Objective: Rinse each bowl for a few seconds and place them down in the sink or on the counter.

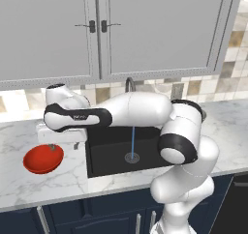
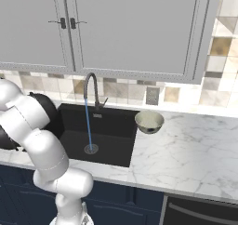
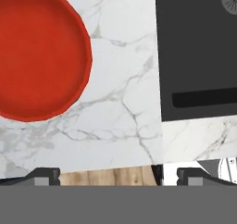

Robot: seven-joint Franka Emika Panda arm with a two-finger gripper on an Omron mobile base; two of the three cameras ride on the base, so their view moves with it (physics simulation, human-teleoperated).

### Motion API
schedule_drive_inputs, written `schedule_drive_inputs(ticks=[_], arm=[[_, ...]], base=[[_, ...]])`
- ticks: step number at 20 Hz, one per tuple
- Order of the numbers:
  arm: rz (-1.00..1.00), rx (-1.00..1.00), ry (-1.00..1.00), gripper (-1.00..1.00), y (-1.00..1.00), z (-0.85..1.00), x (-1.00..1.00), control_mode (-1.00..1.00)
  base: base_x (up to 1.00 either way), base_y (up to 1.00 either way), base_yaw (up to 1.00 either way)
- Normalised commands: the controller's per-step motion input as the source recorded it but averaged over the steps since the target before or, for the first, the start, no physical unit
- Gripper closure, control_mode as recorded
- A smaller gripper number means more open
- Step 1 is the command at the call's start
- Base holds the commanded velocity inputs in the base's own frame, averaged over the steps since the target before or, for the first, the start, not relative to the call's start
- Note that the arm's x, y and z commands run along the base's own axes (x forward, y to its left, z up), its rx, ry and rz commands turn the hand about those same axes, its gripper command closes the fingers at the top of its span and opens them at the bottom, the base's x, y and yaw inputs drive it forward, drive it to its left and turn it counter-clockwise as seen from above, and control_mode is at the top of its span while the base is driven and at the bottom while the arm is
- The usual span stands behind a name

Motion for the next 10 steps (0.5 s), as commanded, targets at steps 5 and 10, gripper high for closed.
schedule_drive_inputs(ticks=[5,10], arm=[[0.00,0.01,0.00,-1.00,-0.04,-0.18,0.00,-1.00],[0.00,0.01,-0.01,-1.00,-0.04,-0.20,0.00,-1.00]], base=[[0.00,0.00,0.00],[0.00,0.00,0.00]])
